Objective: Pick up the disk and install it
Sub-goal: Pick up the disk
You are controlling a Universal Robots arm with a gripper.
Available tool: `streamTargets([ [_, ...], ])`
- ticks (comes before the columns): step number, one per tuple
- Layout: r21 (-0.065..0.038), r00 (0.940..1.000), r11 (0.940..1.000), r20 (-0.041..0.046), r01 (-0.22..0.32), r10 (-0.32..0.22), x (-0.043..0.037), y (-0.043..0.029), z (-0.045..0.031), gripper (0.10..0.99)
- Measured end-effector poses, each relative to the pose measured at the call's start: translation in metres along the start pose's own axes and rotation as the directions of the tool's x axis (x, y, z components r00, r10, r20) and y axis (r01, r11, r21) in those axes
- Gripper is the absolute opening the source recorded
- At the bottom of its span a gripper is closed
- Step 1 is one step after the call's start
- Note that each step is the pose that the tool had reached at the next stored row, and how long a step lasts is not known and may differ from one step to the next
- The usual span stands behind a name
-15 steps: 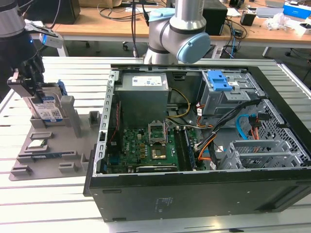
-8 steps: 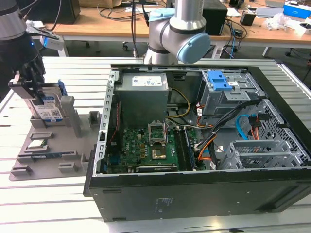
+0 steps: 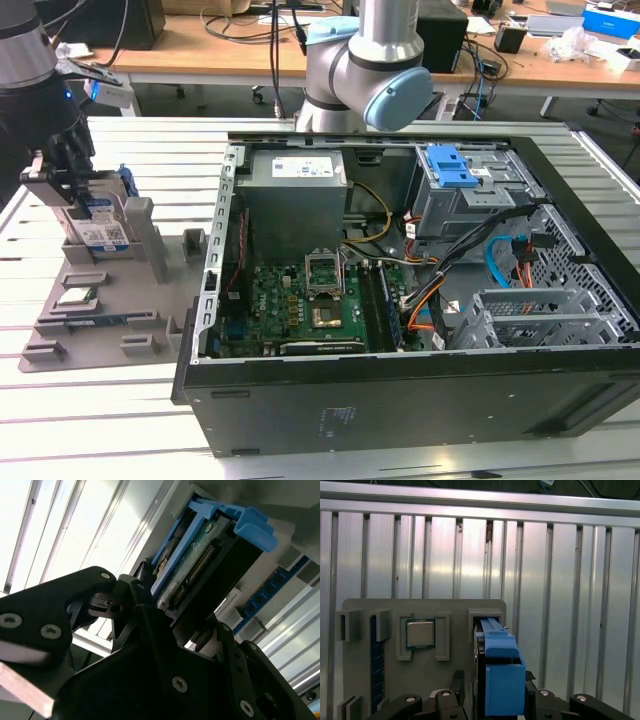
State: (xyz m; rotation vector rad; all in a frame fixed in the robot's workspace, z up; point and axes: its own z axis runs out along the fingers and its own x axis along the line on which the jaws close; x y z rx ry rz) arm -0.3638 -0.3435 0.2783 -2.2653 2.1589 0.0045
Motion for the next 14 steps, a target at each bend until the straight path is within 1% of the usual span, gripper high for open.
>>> streamTargets([
  [1, 0.000, 1.0000, 1.0000, 0.0000, 0.000, 0.000, 0.0000, 0.0000, 0.0000, 0.525],
  [2, 0.000, 1.0000, 1.0000, 0.0000, 0.000, 0.000, 0.0000, 0.0000, 0.0001, 0.459],
  [3, 0.000, 1.0000, 1.0000, -0.0003, 0.000, 0.000, 0.0000, 0.0000, 0.0001, 0.459],
  [4, 0.000, 1.0000, 1.0000, 0.0002, 0.000, 0.000, 0.0000, 0.0000, 0.0002, 0.396],
  [5, 0.000, 1.0000, 1.0000, 0.0001, 0.000, 0.000, 0.0000, 0.0000, 0.0002, 0.361],
  [14, 0.000, 1.0000, 1.0000, 0.0000, 0.000, 0.000, 0.0000, 0.0000, 0.0005, 0.361],
])
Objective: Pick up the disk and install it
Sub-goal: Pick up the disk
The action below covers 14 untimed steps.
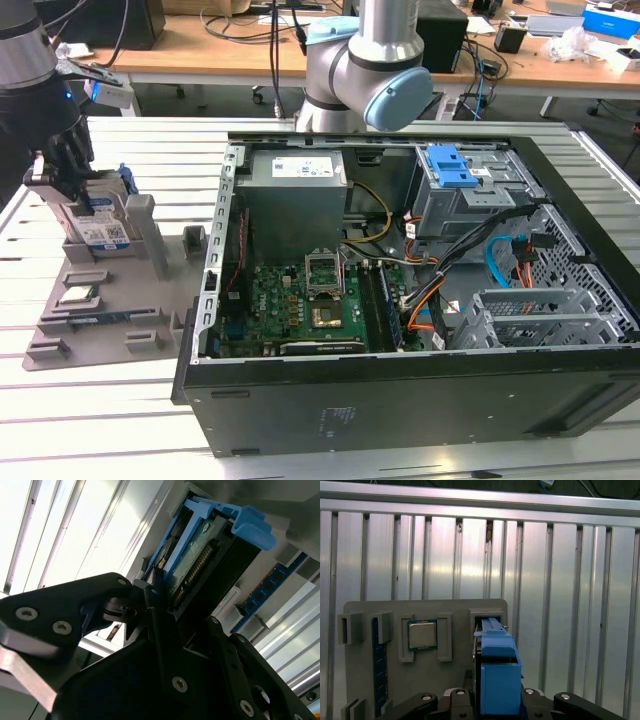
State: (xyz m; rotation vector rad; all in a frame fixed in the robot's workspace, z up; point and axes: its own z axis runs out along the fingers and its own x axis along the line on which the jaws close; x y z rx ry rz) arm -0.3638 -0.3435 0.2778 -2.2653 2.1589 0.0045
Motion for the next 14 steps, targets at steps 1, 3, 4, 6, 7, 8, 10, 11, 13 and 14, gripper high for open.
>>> streamTargets([
  [1, 0.000, 1.0000, 1.0000, 0.0000, 0.000, 0.000, 0.0000, 0.0000, 0.0001, 0.361],
  [3, 0.000, 1.0000, 1.0000, 0.0000, 0.000, 0.000, 0.0000, 0.0000, 0.0001, 0.361],
  [4, 0.000, 1.0000, 1.0000, 0.0000, 0.000, 0.000, 0.0000, 0.0000, 0.0001, 0.361],
  [6, 0.000, 1.0000, 1.0000, 0.0000, 0.000, 0.000, 0.0000, 0.0000, 0.0002, 0.361],
  [7, 0.000, 1.0000, 1.0000, -0.0001, 0.000, 0.000, 0.0000, 0.0000, 0.0002, 0.361],
  [8, 0.000, 1.0000, 1.0000, 0.0000, 0.000, 0.000, 0.0000, -0.0001, -0.0004, 0.361],
  [10, 0.000, 1.0000, 1.0000, -0.0002, 0.000, 0.000, -0.0001, -0.0001, -0.0029, 0.361],
  [11, 0.000, 1.0000, 1.0000, -0.0003, 0.000, 0.000, -0.0002, -0.0001, -0.0051, 0.361],
  [13, 0.000, 1.0000, 1.0000, -0.0002, 0.000, 0.000, -0.0004, -0.0001, -0.0102, 0.361],
  [14, 0.000, 1.0000, 1.0000, -0.0002, 0.000, 0.000, -0.0005, -0.0001, -0.0127, 0.361],
])
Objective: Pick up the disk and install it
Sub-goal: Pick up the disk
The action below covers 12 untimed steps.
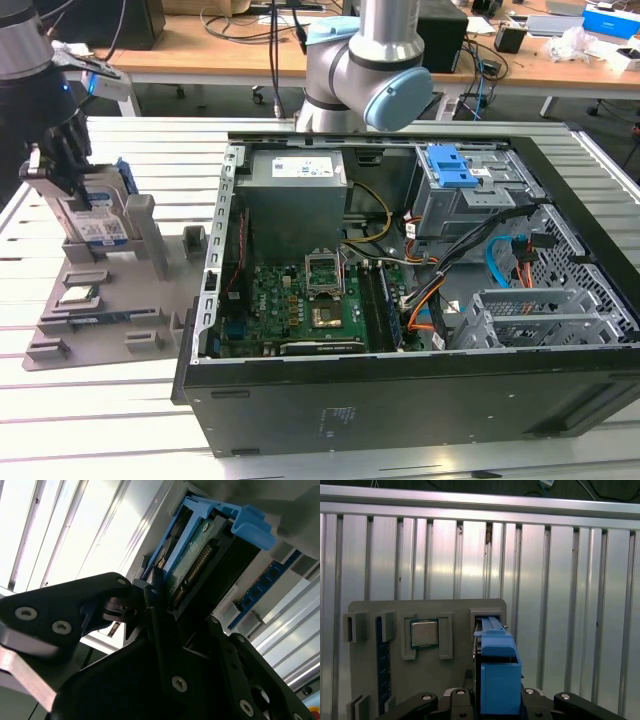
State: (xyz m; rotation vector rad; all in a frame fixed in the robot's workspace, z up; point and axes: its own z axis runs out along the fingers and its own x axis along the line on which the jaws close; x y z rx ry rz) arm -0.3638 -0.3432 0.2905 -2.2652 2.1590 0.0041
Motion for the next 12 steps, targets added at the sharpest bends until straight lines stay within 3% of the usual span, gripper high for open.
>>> streamTargets([
  [12, 0.000, 1.0000, 1.0000, 0.0000, 0.000, 0.000, -0.0009, -0.0004, -0.0280, 0.361],
])
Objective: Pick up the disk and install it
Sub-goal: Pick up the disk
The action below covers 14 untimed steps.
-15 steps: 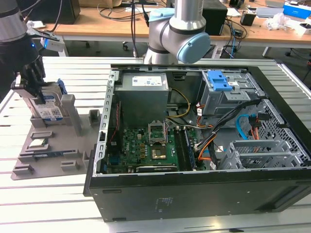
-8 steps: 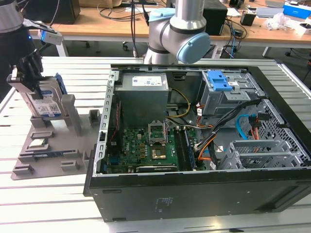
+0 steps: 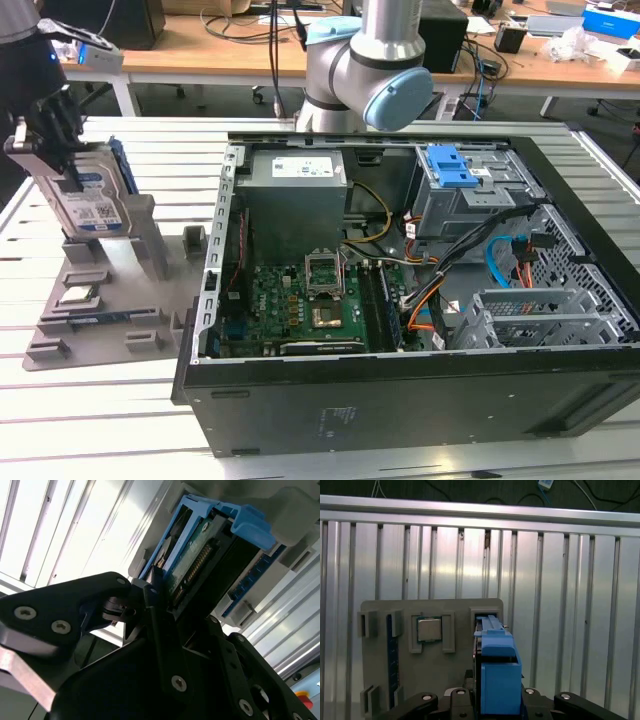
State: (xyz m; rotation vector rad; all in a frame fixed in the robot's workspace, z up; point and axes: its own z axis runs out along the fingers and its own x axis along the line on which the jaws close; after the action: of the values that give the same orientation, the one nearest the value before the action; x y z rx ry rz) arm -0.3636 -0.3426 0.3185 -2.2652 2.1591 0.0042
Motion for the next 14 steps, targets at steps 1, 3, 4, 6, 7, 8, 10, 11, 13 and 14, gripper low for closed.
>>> streamTargets([
  [1, 0.000, 1.0000, 1.0000, 0.0000, 0.000, 0.000, -0.0001, -0.0001, -0.0031, 0.361],
  [3, 0.000, 1.0000, 1.0000, 0.0000, 0.000, 0.000, -0.0002, -0.0001, -0.0066, 0.361],
  [4, 0.000, 1.0000, 1.0000, 0.0000, 0.000, 0.000, -0.0003, -0.0001, -0.0083, 0.361],
  [6, 0.000, 1.0000, 1.0000, 0.0000, 0.000, 0.000, -0.0004, -0.0002, -0.0122, 0.361],
  [7, 0.000, 1.0000, 1.0000, -0.0001, 0.000, 0.000, -0.0006, -0.0002, -0.0168, 0.361],
  [8, 0.000, 1.0000, 1.0000, 0.0000, 0.000, 0.000, -0.0007, -0.0002, -0.0204, 0.361],
  [10, 0.000, 1.0000, 1.0000, 0.0000, 0.000, 0.000, -0.0008, -0.0003, -0.0239, 0.361],
  [11, 0.000, 1.0000, 1.0000, 0.0000, 0.000, 0.000, -0.0009, -0.0003, -0.0261, 0.361],
  [13, 0.000, 1.0000, 1.0000, 0.0000, 0.000, 0.000, -0.0011, -0.0003, -0.0304, 0.361],
  [14, 0.000, 1.0000, 1.0000, 0.0000, 0.000, 0.000, -0.0012, -0.0003, -0.0336, 0.361],
])
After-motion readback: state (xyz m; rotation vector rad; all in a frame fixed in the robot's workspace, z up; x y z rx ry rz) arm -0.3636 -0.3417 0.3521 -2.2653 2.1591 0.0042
